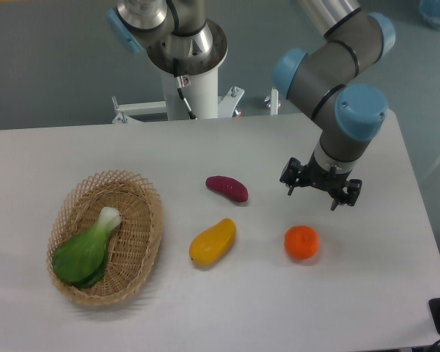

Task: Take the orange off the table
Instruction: 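Move the open gripper over the orange and lower it, then lower the gripper around the orange and close the fingers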

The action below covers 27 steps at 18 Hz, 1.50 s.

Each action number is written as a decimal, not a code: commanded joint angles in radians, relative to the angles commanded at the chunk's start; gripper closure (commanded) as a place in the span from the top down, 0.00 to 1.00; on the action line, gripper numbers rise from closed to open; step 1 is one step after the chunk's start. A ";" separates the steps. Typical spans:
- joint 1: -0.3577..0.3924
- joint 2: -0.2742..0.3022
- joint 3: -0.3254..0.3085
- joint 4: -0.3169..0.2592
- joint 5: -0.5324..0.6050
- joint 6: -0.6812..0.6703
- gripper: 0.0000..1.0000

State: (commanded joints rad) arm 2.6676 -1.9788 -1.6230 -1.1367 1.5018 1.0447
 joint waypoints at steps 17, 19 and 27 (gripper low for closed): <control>-0.071 -0.100 -0.028 0.239 0.029 -0.098 1.00; -0.072 -0.110 -0.028 0.267 0.051 -0.098 1.00; -0.101 -0.135 -0.028 0.314 0.104 -0.101 1.00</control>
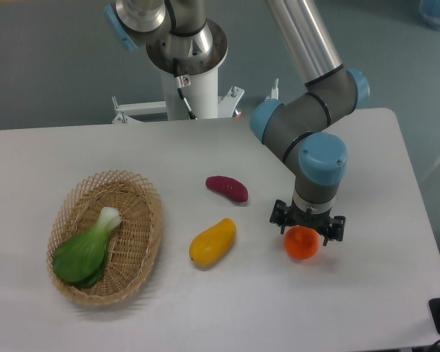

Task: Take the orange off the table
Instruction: 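Lower the gripper around the orange and close the fingers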

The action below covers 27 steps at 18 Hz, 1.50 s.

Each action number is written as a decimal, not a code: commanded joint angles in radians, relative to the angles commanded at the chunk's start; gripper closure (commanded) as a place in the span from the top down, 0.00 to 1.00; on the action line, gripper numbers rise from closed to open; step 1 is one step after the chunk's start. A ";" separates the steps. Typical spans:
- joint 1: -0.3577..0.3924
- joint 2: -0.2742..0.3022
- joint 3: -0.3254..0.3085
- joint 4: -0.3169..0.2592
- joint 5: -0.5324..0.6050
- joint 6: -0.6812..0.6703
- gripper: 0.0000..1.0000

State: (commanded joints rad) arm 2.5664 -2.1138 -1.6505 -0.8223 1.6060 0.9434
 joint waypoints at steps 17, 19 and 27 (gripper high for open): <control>-0.054 -0.043 0.000 0.049 0.146 -0.087 0.87; -0.054 -0.043 0.003 0.049 0.146 -0.091 0.71; -0.031 0.000 0.043 0.034 0.013 -0.087 0.56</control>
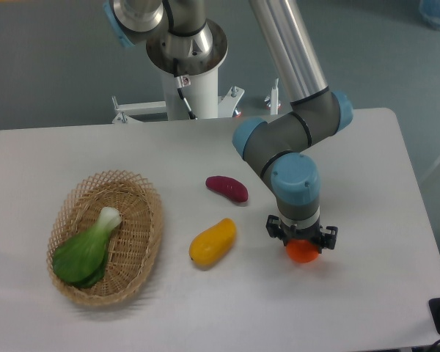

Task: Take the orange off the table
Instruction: 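Lift the grasped orange up off the table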

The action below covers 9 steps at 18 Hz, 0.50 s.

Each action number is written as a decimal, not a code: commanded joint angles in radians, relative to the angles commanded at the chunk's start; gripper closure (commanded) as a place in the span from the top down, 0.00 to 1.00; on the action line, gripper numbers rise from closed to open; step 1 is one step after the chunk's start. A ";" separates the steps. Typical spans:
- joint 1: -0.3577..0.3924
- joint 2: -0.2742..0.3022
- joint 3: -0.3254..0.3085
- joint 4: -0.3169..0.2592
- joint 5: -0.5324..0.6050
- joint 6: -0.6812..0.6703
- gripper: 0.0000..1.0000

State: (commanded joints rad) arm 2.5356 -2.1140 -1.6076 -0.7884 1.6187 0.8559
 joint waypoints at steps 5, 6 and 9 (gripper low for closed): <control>0.029 0.045 0.003 -0.047 -0.045 0.011 0.58; 0.032 0.049 0.009 -0.066 -0.046 0.011 0.58; 0.052 0.066 0.050 -0.126 -0.094 0.058 0.60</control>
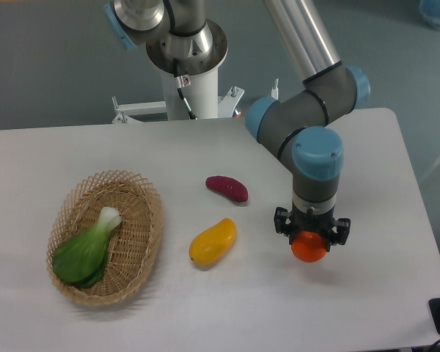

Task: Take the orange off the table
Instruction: 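Lift the grasped orange up off the table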

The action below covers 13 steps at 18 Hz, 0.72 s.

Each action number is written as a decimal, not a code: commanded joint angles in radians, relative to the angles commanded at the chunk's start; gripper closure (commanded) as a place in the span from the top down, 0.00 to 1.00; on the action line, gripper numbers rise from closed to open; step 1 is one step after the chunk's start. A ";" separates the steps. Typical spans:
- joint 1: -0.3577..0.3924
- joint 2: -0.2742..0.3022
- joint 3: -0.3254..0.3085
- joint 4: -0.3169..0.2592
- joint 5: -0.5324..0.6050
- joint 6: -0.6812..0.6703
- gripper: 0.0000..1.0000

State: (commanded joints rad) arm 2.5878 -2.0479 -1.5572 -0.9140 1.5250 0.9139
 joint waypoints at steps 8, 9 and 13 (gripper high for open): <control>0.061 0.012 0.098 -0.184 -0.048 0.108 0.62; 0.064 0.012 0.107 -0.184 -0.043 0.126 0.63; 0.074 0.006 0.118 -0.186 -0.035 0.157 0.63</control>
State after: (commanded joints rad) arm 2.6615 -2.0417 -1.4389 -1.0998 1.4895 1.0707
